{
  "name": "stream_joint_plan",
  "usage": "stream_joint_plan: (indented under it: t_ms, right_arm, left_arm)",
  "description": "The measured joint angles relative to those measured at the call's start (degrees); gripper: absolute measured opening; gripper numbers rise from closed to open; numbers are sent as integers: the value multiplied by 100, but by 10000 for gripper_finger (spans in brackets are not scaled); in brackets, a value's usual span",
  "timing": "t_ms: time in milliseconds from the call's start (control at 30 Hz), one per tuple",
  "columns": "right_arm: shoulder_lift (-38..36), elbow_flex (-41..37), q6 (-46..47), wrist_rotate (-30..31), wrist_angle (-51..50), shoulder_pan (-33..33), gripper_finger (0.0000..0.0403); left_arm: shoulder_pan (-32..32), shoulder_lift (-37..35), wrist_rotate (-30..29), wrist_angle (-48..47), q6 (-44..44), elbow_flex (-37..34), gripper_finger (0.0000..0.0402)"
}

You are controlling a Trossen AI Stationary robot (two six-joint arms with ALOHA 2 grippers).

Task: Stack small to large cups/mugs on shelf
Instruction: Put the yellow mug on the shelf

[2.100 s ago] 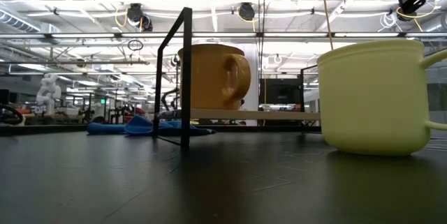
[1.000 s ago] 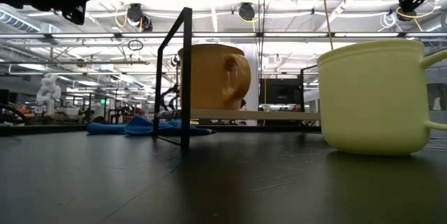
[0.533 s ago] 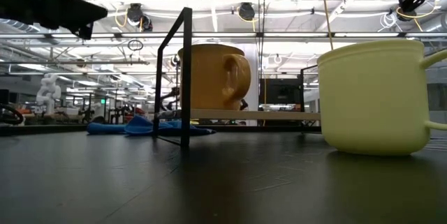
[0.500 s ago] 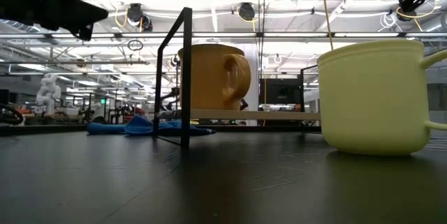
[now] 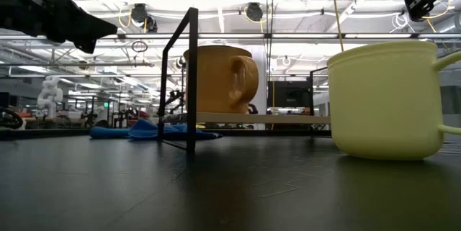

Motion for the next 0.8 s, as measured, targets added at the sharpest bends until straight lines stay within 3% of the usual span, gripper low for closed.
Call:
stream_joint_plan:
  t_ms: [300, 600, 800]
  right_arm:
    - [0, -24, -55, -32, 232, -2, 0]
    - [146, -948, 530, -1060, 2589, -2, 0]
    - [635, -1099, 577, -1217, 3022, 0, 0]
  left_arm:
    - [0, 0, -11, 52, 282, 0, 13]
    - [0, 0, -15, 54, 260, 0, 14]
    - [0, 0, -15, 52, 254, 0, 14]
